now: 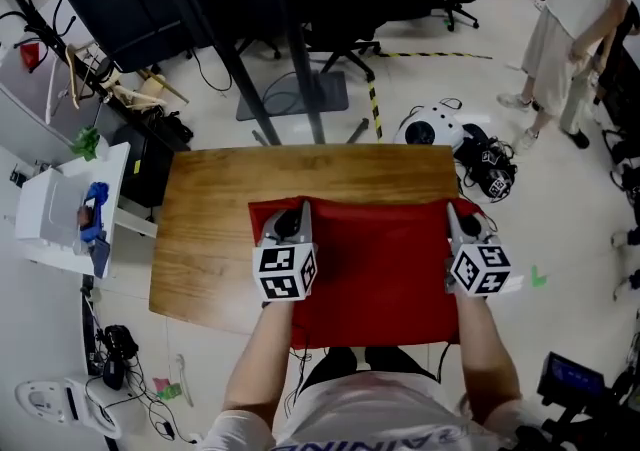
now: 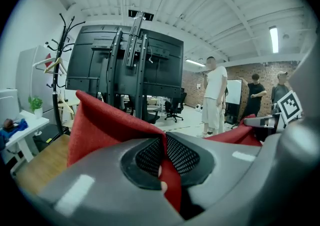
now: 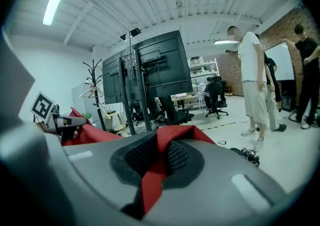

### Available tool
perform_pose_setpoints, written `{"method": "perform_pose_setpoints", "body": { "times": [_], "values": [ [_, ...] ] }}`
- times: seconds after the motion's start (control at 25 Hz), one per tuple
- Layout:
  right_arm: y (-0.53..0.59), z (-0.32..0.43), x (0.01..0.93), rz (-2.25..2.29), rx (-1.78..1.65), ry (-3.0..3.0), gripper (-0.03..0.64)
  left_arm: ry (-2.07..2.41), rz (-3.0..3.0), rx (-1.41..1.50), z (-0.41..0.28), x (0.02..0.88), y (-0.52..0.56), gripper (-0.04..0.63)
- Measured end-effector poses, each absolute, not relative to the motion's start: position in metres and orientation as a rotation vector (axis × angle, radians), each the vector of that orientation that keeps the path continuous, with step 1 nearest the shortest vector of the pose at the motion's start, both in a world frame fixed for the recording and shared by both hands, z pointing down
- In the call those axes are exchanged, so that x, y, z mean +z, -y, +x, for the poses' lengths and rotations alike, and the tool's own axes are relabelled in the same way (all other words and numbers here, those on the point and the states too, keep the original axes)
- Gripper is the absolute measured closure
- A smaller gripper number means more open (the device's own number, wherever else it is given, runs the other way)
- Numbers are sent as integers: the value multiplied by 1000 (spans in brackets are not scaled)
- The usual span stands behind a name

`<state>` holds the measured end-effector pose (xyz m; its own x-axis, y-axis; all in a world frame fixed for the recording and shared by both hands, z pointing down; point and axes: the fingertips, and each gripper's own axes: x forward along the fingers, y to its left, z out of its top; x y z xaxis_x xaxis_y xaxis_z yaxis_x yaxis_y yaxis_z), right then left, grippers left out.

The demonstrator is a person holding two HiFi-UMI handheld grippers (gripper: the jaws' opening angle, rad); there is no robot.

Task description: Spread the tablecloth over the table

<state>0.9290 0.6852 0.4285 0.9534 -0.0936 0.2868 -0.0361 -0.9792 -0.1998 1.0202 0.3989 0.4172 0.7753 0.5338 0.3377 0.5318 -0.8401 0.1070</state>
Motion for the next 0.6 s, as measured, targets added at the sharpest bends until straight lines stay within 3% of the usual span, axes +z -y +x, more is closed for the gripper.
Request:
{"method": "perform_pose_setpoints", "body": {
  "times": [0.6],
  "values": [
    [-709, 1025, 537, -2828, -818, -119, 591, -934, 2923, 794, 1130, 523, -431, 571]
  ]
}}
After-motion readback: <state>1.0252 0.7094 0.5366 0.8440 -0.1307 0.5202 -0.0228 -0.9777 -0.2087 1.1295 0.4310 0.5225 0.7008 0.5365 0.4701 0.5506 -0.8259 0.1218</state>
